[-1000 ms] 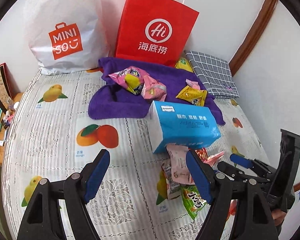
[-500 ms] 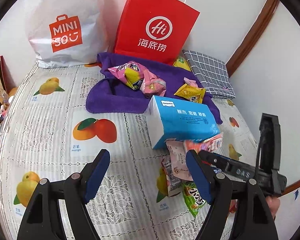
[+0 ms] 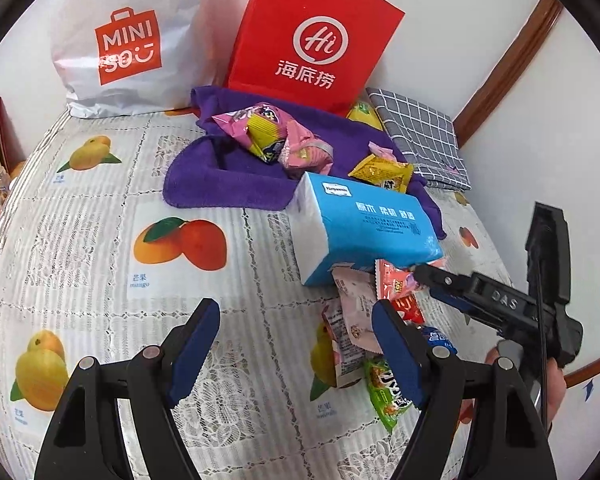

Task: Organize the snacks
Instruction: 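Grasp the blue snack bag with the right tool while the left tool grasps the pale pink packet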

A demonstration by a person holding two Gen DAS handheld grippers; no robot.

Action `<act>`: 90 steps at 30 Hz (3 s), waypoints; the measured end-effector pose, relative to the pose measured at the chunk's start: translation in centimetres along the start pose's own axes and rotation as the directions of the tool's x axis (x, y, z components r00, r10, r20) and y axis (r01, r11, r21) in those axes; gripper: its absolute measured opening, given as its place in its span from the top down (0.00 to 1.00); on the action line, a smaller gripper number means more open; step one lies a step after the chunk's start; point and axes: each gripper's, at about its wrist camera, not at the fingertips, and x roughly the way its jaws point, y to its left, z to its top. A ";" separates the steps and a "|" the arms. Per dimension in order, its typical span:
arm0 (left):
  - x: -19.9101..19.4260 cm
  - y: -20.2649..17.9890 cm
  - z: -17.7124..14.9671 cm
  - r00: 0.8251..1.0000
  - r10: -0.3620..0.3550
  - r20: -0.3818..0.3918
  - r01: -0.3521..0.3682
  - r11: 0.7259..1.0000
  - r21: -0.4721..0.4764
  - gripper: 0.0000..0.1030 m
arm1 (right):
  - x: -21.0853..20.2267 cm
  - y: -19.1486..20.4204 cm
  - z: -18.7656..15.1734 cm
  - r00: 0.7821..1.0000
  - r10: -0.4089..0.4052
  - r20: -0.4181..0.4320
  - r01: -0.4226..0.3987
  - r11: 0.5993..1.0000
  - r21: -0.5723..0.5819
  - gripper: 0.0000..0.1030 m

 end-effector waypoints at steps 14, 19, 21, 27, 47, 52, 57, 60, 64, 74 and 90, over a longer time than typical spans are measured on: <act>0.6 -1.2 -0.1 1.000 0.025 -0.015 -0.025 1.000 0.013 0.25 | -1.7 -1.3 -0.2 0.994 0.105 0.039 -0.105 0.994 0.002 0.99; 1.9 -2.6 -0.1 0.999 0.029 -0.035 -0.028 0.999 0.031 0.25 | -3.2 -2.2 -0.4 0.995 0.085 0.054 -0.084 0.996 -0.014 0.97; 2.7 -3.3 -0.1 0.998 0.031 -0.046 -0.029 0.999 0.044 0.25 | -3.6 -2.3 -0.5 0.997 0.066 0.047 -0.063 0.997 -0.048 0.95; 5.6 -5.2 0.1 0.991 0.103 -0.084 -0.094 0.990 0.106 0.25 | -4.3 -2.3 -1.5 0.998 0.018 0.055 -0.008 0.984 -0.180 0.57; 4.9 -4.1 -0.7 0.993 0.058 -0.102 -0.049 0.995 0.089 0.69 | 0.2 2.0 -5.6 0.997 -0.028 -0.069 -0.002 0.920 -0.393 0.33; 4.0 -3.7 -1.1 0.995 0.046 -0.086 -0.040 0.996 0.075 0.69 | 0.7 3.3 -5.8 0.995 -0.068 -0.073 0.029 0.897 -0.442 0.34; 3.2 -3.4 -1.2 0.997 0.041 -0.068 -0.036 0.997 0.072 0.70 | -0.1 2.9 -6.2 0.994 -0.075 -0.080 0.030 0.889 -0.456 0.60; 2.6 -3.3 -1.2 0.998 0.028 -0.053 -0.025 0.997 0.067 0.70 | -0.8 2.1 -6.4 0.994 -0.088 -0.070 0.048 0.896 -0.442 0.76; 2.1 -3.1 -1.3 0.999 0.019 -0.045 -0.016 0.998 0.068 0.72 | -1.7 1.1 -6.5 0.996 -0.084 -0.042 0.058 0.906 -0.420 0.77; 1.9 -2.0 -1.7 0.999 0.025 -0.048 -0.023 0.999 0.041 0.74 | -4.1 -1.1 -6.2 0.992 -0.124 0.019 0.121 0.904 -0.409 0.78; 6.8 -3.7 -1.0 0.989 0.084 -0.118 -0.067 0.987 0.143 0.42 | -3.8 -5.8 -3.9 0.992 -0.118 0.051 0.128 0.959 -0.255 0.46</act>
